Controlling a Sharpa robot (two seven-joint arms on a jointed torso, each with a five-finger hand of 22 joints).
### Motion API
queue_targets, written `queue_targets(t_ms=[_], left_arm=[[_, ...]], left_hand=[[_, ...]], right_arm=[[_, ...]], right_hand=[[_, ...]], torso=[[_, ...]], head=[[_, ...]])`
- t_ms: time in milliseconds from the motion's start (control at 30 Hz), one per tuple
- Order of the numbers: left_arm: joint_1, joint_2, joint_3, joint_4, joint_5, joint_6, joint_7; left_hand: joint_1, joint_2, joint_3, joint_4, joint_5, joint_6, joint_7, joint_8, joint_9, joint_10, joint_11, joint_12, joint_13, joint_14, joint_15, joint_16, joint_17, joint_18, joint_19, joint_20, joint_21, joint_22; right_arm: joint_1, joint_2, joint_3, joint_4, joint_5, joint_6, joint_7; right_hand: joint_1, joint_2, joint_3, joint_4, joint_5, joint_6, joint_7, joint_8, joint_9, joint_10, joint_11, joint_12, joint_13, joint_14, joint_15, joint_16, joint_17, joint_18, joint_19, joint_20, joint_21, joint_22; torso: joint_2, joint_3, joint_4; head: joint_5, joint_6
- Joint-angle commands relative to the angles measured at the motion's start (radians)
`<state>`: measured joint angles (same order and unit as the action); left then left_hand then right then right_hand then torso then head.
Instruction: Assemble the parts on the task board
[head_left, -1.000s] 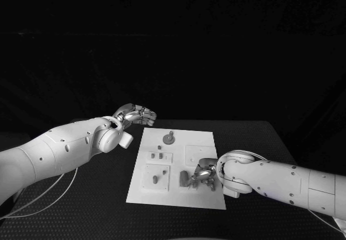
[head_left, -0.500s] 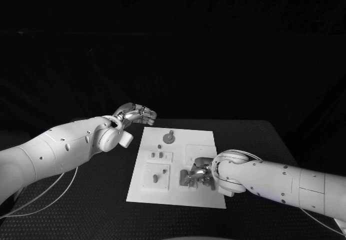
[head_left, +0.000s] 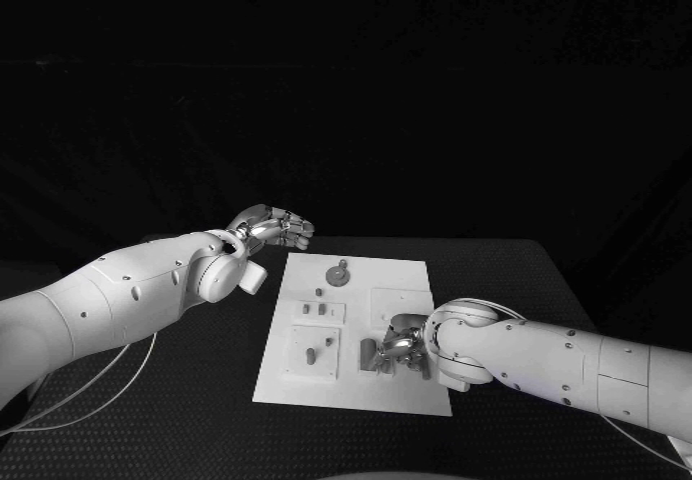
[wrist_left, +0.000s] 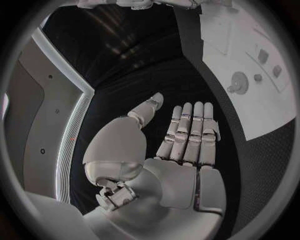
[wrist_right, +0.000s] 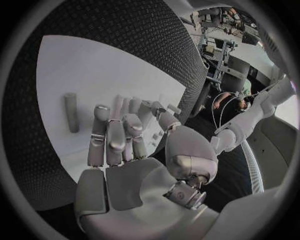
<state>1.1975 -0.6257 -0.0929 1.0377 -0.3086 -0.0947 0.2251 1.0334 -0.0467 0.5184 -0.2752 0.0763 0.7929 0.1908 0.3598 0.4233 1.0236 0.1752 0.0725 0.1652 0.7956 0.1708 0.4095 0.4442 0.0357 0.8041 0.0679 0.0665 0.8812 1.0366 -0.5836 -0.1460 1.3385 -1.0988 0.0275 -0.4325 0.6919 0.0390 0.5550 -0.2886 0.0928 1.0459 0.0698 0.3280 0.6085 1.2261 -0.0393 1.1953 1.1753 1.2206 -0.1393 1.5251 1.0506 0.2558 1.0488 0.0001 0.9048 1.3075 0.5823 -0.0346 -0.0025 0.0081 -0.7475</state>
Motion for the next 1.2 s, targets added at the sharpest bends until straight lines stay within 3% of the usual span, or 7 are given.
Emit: queue_targets(t_ms=[33,300,467,733,867,967,1200], left_arm=[[0.001,0.000,0.001,0.000,-0.003,0.014,0.005],[0.001,-0.001,0.001,0.000,-0.003,0.014,0.004],[0.001,0.000,0.001,-0.001,-0.005,0.014,0.004],[0.001,0.000,0.001,-0.003,-0.005,0.016,0.003],[0.001,0.000,0.001,-0.004,-0.005,0.017,0.002],[0.001,0.002,0.001,-0.006,-0.005,0.016,0.003],[0.001,0.001,0.001,-0.004,-0.007,0.016,0.003]], left_hand=[[-0.008,0.003,0.000,0.004,-0.001,-0.002,0.007,0.003,-0.001,0.005,0.003,0.001,-0.002,0.001,0.004,-0.007,0.001,0.016,0.001,0.006,0.002,-0.002],[-0.008,0.004,0.000,0.005,-0.001,-0.002,0.007,0.003,-0.001,0.006,0.003,0.001,-0.002,0.001,0.005,-0.008,0.002,0.016,0.001,0.007,0.002,-0.002],[-0.009,0.004,0.000,0.005,-0.001,-0.002,0.007,0.003,-0.002,0.006,0.003,0.001,-0.003,0.001,0.005,-0.008,0.002,0.016,0.001,0.007,0.002,-0.002],[-0.009,0.005,0.000,0.005,-0.001,-0.003,0.007,0.003,-0.002,0.006,0.003,0.001,-0.003,0.001,0.005,-0.009,0.002,0.016,0.001,0.007,0.002,-0.003],[-0.009,0.005,0.000,0.006,-0.001,-0.003,0.007,0.003,-0.002,0.006,0.003,0.001,-0.004,0.001,0.005,-0.009,0.003,0.016,0.001,0.007,0.002,-0.003],[-0.011,0.006,0.000,0.007,-0.001,-0.003,0.007,0.003,-0.002,0.006,0.003,0.001,-0.004,0.001,0.005,-0.010,0.003,0.016,0.001,0.007,0.002,-0.003],[-0.011,0.005,0.000,0.007,-0.001,-0.004,0.007,0.003,-0.002,0.006,0.003,0.001,-0.005,0.001,0.005,-0.010,0.003,0.016,0.000,0.007,0.002,-0.003]], right_arm=[[0.001,-0.002,0.001,-0.004,-0.024,0.003,-0.010],[0.000,0.001,0.001,0.001,-0.024,-0.002,-0.007],[0.000,-0.001,0.001,0.000,-0.024,-0.010,-0.007],[0.000,-0.003,0.001,0.001,-0.026,0.001,-0.013],[0.000,-0.003,0.001,0.007,-0.036,-0.036,-0.012],[0.000,-0.006,0.001,0.015,-0.037,-0.049,-0.008],[0.000,-0.012,0.001,0.019,-0.018,-0.052,-0.003]], right_hand=[[0.018,-0.001,-0.002,-0.005,0.002,0.009,0.001,-0.001,0.002,0.008,-0.001,0.004,0.002,0.006,-0.001,0.007,0.000,0.006,0.006,-0.004,0.007,0.018],[0.023,-0.006,-0.009,-0.003,0.001,0.011,0.001,-0.001,0.002,0.009,-0.001,0.004,0.003,0.008,-0.001,0.008,0.000,0.006,0.006,-0.003,0.007,0.018],[0.017,-0.023,-0.018,0.000,0.001,0.012,0.001,-0.003,0.002,0.010,-0.001,0.003,0.002,0.007,-0.001,0.007,-0.003,0.006,0.008,-0.002,0.005,0.016],[0.013,-0.022,-0.018,0.000,0.002,0.014,0.000,-0.003,0.003,0.012,-0.002,0.004,0.003,0.009,-0.001,0.008,-0.002,0.006,0.010,-0.002,0.004,0.015],[0.051,-0.025,-0.011,-0.005,0.002,0.014,-0.001,-0.005,0.003,0.012,-0.002,0.003,0.003,0.009,-0.003,0.009,-0.005,0.006,0.010,-0.006,0.004,0.017],[0.102,-0.052,-0.014,-0.005,0.001,0.014,-0.001,-0.005,0.005,0.012,-0.002,0.004,0.005,0.007,-0.003,0.010,-0.007,0.006,0.008,-0.007,0.005,0.018],[0.087,-0.099,-0.035,0.002,0.001,0.016,0.000,-0.007,0.005,0.012,-0.002,0.001,0.003,0.007,-0.002,0.008,-0.011,0.006,0.012,-0.002,0.001,0.014]], torso=[[0.000,0.0006,0.0001],[0.000,0.0015,0.0000],[0.000,0.0011,-0.0002],[0.000,0.0010,0.0003],[0.000,0.0010,-0.0001],[0.000,0.0019,-0.0016],[0.000,0.0012,-0.0001]], head=[[-0.001,-0.001],[-0.002,-0.001],[-0.002,-0.001],[-0.004,-0.002],[-0.005,-0.003],[-0.006,0.000],[-0.009,0.001]])
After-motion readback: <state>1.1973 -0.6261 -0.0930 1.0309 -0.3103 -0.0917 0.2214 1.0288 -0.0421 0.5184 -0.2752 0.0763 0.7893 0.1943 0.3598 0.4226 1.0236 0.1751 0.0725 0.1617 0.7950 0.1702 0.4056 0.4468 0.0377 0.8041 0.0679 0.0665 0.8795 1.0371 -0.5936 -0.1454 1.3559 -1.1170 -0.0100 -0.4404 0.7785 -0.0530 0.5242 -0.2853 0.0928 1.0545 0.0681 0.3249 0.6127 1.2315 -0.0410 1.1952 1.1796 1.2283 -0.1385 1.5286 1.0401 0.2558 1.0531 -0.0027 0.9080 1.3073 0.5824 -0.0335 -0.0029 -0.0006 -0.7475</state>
